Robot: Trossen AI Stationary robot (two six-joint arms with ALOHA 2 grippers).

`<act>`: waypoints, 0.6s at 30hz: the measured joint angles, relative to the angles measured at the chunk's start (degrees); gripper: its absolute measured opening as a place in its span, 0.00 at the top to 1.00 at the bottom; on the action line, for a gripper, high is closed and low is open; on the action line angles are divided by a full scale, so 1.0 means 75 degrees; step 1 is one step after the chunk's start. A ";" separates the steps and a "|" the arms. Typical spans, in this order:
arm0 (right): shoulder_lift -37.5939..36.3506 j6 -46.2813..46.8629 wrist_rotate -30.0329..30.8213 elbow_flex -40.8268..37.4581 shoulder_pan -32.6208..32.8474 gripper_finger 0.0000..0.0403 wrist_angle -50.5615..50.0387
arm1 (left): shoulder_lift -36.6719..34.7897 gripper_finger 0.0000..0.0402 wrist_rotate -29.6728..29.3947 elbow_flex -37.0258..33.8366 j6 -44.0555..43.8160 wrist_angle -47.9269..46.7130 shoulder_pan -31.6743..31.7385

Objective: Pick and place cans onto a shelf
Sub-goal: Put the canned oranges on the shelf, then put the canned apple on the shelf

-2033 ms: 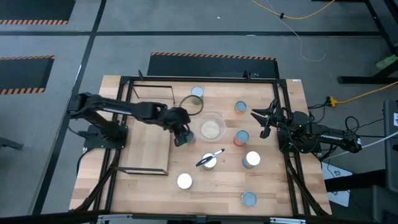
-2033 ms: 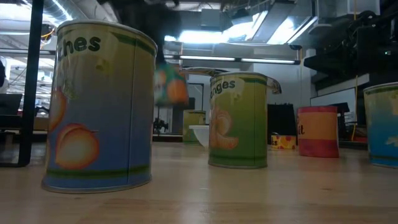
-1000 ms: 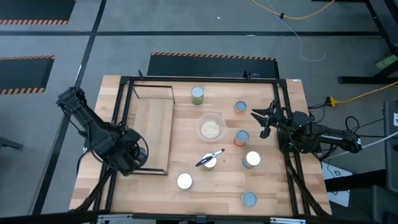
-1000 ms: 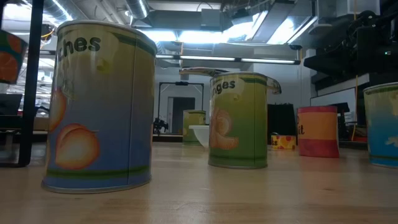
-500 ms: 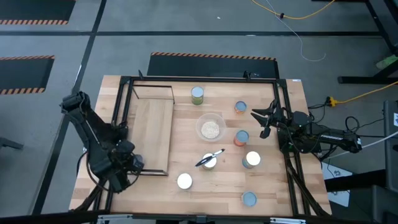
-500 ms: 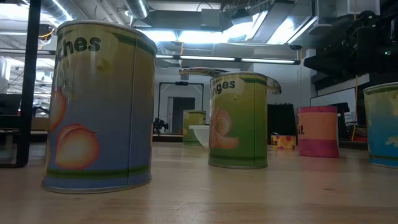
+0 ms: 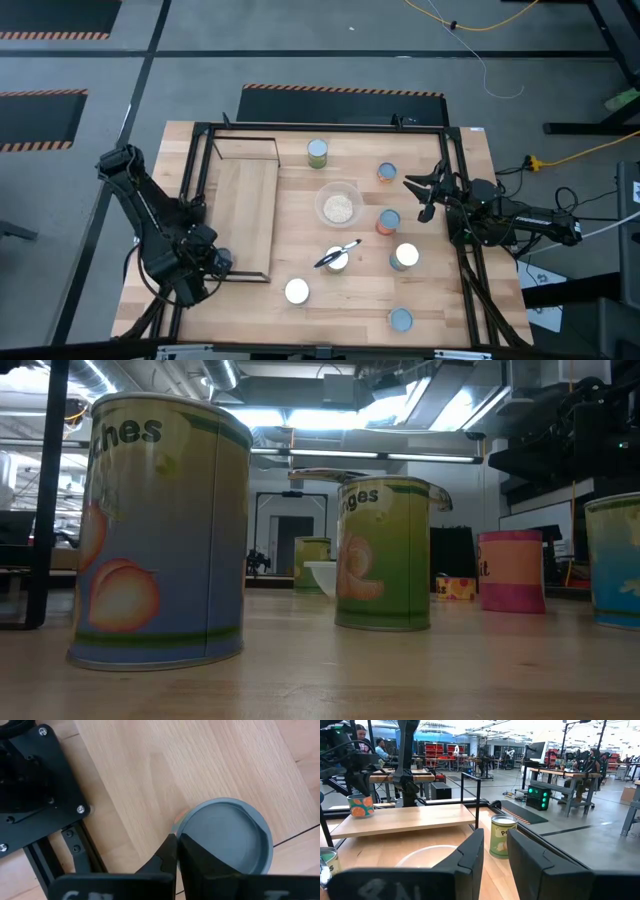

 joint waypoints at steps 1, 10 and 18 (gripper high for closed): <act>0.0000 0.0000 0.0000 -0.0001 0.0000 0.78 -0.0001 | 0.0001 0.99 0.0004 0.0000 0.0013 0.0005 0.0003; 0.0002 0.0000 0.0000 0.0000 0.0000 0.78 0.0001 | 0.0006 0.91 0.0044 -0.0007 0.0052 0.0012 0.0006; 0.0003 -0.0003 0.0000 -0.0001 0.0000 0.78 0.0001 | 0.0012 0.83 0.0026 -0.0012 0.0221 0.0013 0.0009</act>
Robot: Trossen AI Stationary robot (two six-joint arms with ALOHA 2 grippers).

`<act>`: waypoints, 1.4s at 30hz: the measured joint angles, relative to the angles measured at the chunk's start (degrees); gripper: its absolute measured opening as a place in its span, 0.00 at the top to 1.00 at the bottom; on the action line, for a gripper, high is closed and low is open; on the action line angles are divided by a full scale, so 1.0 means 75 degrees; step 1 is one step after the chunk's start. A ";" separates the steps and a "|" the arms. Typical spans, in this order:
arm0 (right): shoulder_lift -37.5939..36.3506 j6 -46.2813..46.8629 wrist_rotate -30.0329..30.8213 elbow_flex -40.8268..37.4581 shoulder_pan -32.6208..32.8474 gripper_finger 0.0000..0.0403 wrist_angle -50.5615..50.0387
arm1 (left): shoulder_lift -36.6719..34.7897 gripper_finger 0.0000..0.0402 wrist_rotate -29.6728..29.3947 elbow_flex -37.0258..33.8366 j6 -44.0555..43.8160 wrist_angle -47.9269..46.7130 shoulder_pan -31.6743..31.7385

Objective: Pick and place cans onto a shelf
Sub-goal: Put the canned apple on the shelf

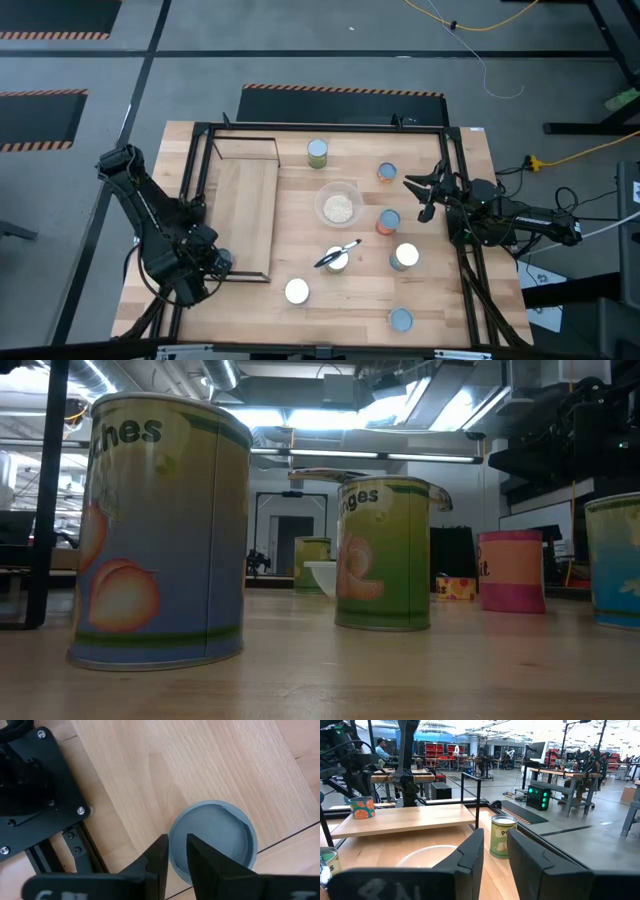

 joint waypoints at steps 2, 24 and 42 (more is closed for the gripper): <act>-0.0001 0.0003 0.0000 0.0000 0.0000 0.78 -0.0002 | 0.0005 0.81 -0.0133 -0.0002 -0.0006 -0.0008 0.0000; -0.0002 0.0000 0.0003 0.0001 0.0002 0.78 0.0021 | -0.1615 0.80 -0.3016 0.1035 0.1546 -0.0731 0.0341; 0.0003 0.1377 0.0569 0.0081 -0.0003 0.62 0.0852 | -0.2846 0.80 -0.3320 0.0741 0.8703 0.1531 0.3950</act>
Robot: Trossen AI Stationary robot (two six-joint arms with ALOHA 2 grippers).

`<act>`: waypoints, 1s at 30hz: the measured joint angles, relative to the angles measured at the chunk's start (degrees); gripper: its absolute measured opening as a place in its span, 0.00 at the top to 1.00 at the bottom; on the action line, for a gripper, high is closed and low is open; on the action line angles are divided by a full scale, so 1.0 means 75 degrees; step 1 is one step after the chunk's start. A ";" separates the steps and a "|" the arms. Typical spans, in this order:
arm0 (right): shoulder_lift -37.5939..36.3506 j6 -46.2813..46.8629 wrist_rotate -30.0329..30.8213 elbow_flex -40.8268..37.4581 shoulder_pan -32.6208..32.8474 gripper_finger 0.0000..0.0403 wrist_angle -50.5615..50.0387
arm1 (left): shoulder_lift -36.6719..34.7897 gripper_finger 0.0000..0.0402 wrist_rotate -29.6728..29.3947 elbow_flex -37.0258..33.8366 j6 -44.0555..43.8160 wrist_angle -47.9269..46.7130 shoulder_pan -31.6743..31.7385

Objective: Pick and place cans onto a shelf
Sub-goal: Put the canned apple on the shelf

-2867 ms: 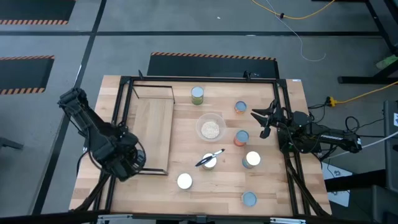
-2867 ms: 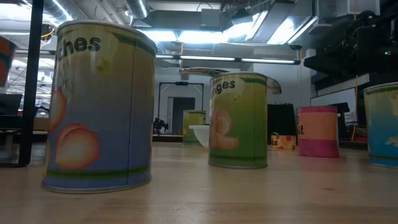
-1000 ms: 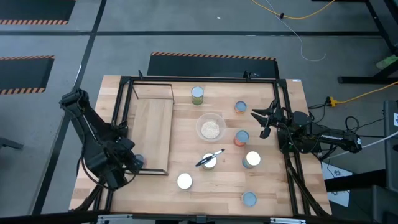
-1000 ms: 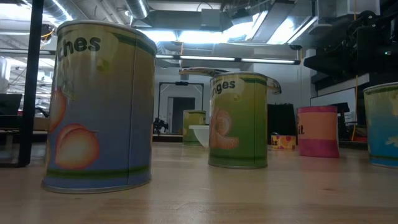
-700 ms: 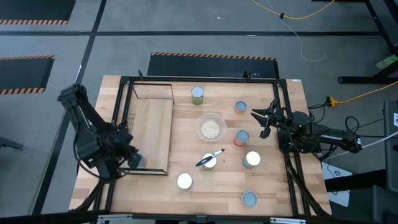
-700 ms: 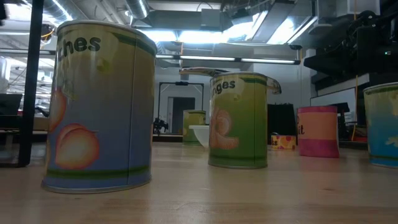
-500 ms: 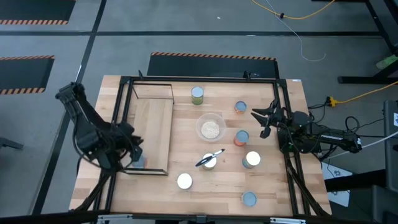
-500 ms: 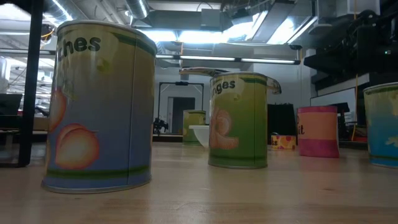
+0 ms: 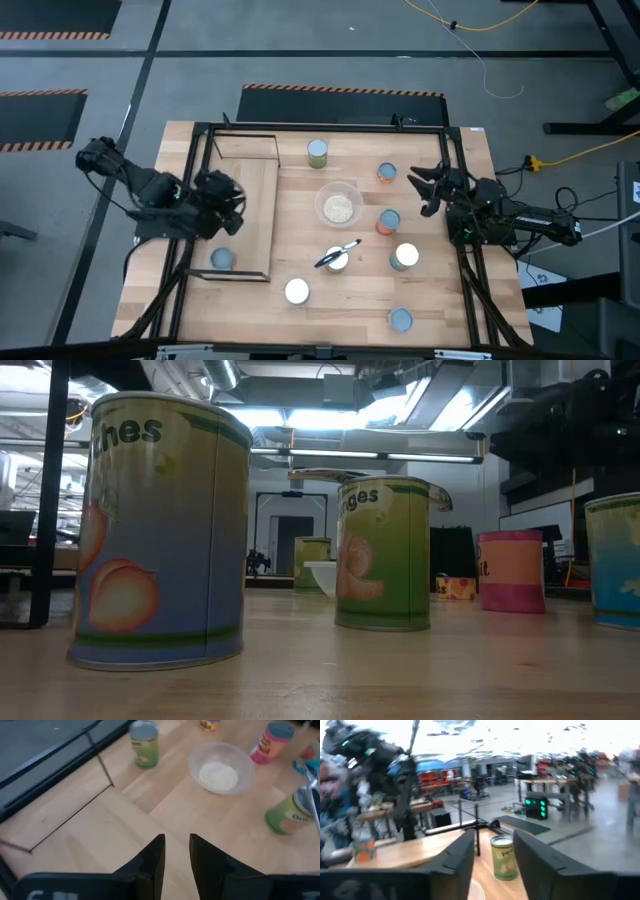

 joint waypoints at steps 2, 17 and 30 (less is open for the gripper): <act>0.0000 0.0423 0.0086 0.0147 0.0002 0.57 0.0041 | -0.0003 0.80 0.0562 -0.0243 0.0959 0.0696 0.0490; 0.3068 0.2294 0.1640 0.2222 -0.0252 0.51 -0.1658 | 0.0068 0.80 0.4599 -0.1979 0.5393 0.5145 0.4042; 0.6418 0.4260 0.0116 0.4235 -0.2394 0.51 -0.4730 | 0.0068 0.80 0.4838 -0.1979 0.5567 0.5115 0.4510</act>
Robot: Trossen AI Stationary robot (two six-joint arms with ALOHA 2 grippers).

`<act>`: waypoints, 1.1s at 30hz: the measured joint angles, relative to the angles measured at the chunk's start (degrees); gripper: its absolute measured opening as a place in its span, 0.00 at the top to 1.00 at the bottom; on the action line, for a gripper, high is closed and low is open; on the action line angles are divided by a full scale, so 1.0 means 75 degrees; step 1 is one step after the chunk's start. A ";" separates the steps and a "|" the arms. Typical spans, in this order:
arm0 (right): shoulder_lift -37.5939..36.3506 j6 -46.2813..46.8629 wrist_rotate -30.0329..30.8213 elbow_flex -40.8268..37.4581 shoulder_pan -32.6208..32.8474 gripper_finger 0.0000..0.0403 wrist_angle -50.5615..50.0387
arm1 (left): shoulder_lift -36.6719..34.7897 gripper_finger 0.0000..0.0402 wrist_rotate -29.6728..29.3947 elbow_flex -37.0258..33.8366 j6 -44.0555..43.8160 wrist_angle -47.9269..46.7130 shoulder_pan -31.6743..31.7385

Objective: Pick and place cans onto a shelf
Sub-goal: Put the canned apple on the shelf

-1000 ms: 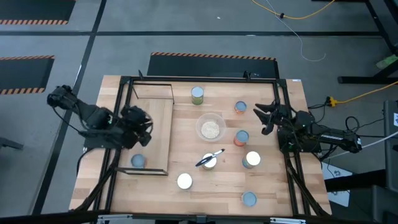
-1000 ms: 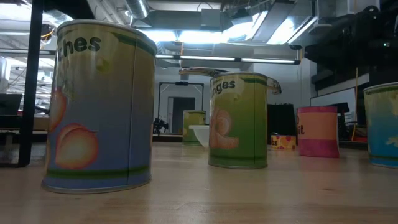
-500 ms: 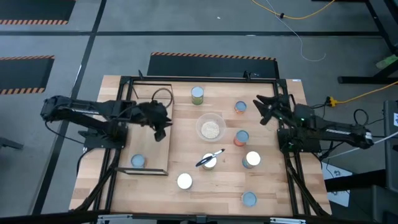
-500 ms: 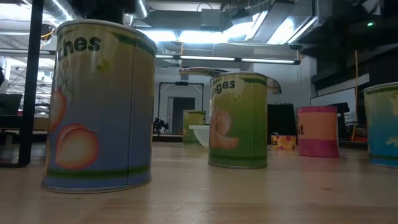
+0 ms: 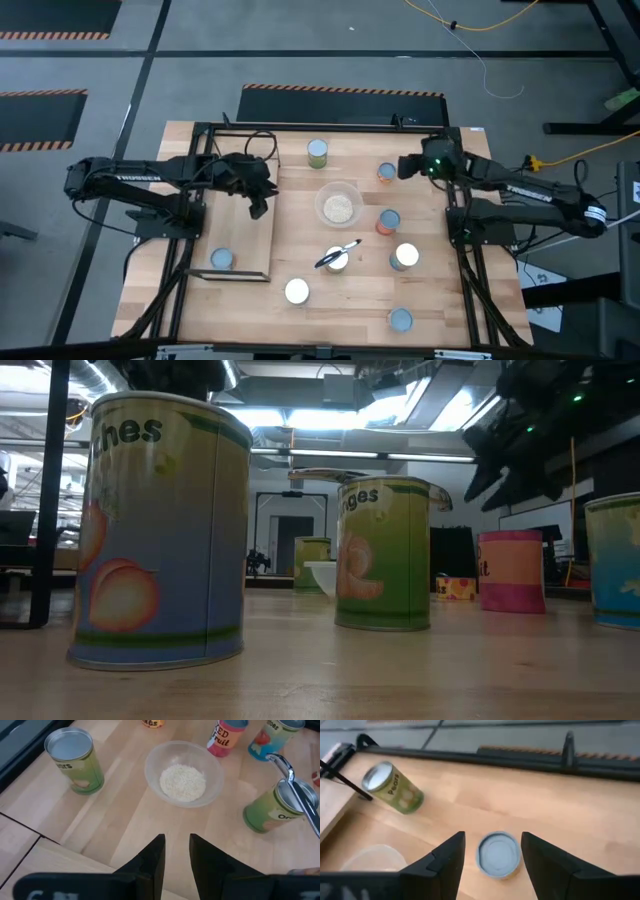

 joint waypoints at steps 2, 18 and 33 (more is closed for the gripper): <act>0.0358 0.0001 -0.0295 0.0032 -0.0241 0.51 0.0005 | 0.0000 0.80 -0.0002 0.0000 0.0000 -0.0005 0.0000; 0.2439 0.0007 -0.0848 0.0032 -0.0955 0.51 0.0150 | 0.0000 0.80 -0.0025 0.0000 -0.0003 -0.0011 -0.0003; 0.3863 0.0008 -0.0909 0.0032 -0.0955 0.51 0.0716 | 0.0000 0.80 -0.0031 0.0000 -0.0009 -0.0014 -0.0003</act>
